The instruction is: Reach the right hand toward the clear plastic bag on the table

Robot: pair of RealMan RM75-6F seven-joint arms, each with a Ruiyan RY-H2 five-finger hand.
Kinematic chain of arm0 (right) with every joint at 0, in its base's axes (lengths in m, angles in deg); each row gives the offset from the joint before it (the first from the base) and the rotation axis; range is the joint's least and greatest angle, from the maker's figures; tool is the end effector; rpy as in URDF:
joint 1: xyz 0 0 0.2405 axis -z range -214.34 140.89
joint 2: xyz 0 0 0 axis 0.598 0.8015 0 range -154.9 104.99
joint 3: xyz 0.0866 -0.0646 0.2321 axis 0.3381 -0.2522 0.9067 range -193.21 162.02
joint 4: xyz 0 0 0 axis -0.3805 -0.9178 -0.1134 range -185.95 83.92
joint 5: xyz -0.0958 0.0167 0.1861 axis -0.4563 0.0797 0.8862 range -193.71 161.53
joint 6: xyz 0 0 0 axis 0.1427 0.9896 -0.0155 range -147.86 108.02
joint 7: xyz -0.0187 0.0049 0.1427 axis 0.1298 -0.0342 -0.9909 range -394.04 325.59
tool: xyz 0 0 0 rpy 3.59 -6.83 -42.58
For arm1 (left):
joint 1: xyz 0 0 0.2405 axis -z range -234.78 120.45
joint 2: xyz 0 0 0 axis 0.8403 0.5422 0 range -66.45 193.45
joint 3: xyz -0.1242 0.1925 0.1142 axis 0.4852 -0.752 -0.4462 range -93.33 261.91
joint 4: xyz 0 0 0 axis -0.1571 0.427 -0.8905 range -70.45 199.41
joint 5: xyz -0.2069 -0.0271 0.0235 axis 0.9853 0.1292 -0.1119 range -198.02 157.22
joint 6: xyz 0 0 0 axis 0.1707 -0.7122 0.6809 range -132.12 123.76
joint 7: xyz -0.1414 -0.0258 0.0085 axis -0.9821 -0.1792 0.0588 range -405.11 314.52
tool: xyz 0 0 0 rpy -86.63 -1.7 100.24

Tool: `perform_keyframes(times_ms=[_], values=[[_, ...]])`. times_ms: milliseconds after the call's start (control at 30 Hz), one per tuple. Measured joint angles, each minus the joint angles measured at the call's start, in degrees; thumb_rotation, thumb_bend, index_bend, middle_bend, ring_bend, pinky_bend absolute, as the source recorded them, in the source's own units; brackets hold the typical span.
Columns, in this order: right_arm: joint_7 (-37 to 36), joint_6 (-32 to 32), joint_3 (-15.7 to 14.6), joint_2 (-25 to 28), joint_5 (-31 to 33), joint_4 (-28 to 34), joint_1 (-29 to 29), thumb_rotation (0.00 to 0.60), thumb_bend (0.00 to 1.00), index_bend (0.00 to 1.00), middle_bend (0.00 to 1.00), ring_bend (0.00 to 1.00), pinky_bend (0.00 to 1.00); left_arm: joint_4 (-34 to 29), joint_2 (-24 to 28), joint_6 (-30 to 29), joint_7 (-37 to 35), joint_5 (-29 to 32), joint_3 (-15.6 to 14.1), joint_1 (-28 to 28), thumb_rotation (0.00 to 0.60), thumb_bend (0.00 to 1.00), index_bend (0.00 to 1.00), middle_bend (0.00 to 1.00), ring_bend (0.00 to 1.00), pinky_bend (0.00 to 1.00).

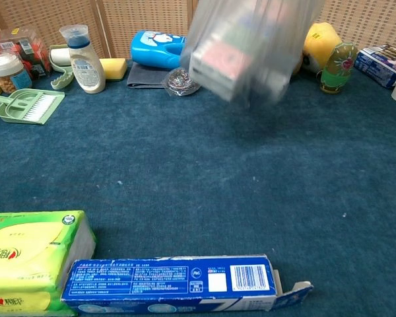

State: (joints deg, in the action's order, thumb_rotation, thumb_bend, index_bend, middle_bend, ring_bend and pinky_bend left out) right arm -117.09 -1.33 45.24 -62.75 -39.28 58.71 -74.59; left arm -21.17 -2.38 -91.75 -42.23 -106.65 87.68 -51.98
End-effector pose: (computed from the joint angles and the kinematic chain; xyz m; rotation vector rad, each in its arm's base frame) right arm 0.0078 -0.3816 0.2899 -0.2886 2.2632 -1.6865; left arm -0.3258 0.1862 0.1677 -1.3946 -0.7513 -0.8414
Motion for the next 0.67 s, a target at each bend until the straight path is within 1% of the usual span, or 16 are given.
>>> perform_keyframes(times_ms=[33, 100, 233, 267, 667], values=[[-0.19, 0.15, 1.16, 0.44, 0.44, 0.08, 0.77, 0.600, 0.61, 0.56, 0.69, 0.89, 0.88, -0.14, 0.08, -0.11, 0.00, -0.06, -0.03, -0.06, 0.000, 0.16, 0.29, 0.36, 0.31, 0.13], [-0.46, 0.02, 2.97, 0.90, 0.90, 0.18, 2.03, 0.600, 0.62, 0.58, 0.71, 0.90, 0.90, -0.43, 0.33, -0.48, 0.02, -0.19, -0.07, -0.23, 0.000, 0.16, 0.29, 0.36, 0.31, 0.13], [-0.73, -1.58, 6.98, 1.20, 1.30, 0.12, 5.12, 0.600, 0.62, 0.60, 0.72, 0.91, 0.91, -0.78, 0.75, -1.14, 0.00, -0.20, -0.02, -0.62, 0.000, 0.16, 0.29, 0.36, 0.31, 0.13], [-0.72, -2.11, 7.52, 1.16, 1.33, 0.04, 5.60, 0.600, 0.62, 0.61, 0.73, 0.91, 0.91, -0.81, 0.79, -1.20, 0.01, -0.19, -0.01, -0.67, 0.000, 0.16, 0.29, 0.36, 0.31, 0.13], [1.03, -5.92, 10.88, -0.49, 1.74, -0.69, 8.19, 0.600, 0.62, 0.61, 0.72, 0.91, 0.91, -1.36, 1.09, -1.86, 0.12, -0.39, 0.02, -1.02, 0.000, 0.16, 0.29, 0.36, 0.31, 0.13]])
